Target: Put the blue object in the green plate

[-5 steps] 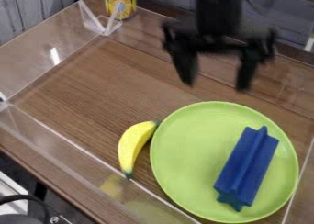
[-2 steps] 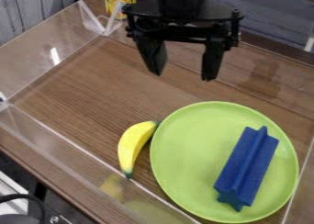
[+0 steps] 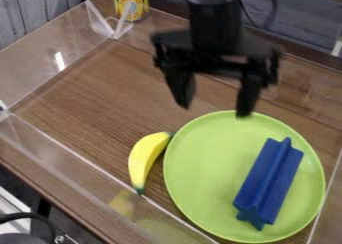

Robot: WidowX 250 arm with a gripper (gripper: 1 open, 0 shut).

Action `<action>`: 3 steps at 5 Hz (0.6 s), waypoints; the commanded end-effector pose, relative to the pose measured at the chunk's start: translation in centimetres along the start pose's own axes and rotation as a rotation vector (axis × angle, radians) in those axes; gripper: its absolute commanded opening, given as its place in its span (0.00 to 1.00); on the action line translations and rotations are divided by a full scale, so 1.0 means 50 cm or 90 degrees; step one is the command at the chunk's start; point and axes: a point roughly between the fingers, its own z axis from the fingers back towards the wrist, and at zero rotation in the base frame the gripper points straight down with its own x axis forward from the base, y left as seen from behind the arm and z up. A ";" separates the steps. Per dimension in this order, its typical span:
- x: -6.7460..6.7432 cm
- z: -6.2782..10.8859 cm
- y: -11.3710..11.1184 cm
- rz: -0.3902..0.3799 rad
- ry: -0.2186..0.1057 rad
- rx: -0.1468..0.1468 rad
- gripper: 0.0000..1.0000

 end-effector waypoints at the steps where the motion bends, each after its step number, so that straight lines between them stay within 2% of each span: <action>1: 0.003 -0.012 0.015 0.027 -0.035 0.000 1.00; 2: 0.009 -0.027 0.034 0.066 -0.046 -0.004 1.00; 3: 0.012 -0.030 0.023 0.025 -0.041 -0.015 1.00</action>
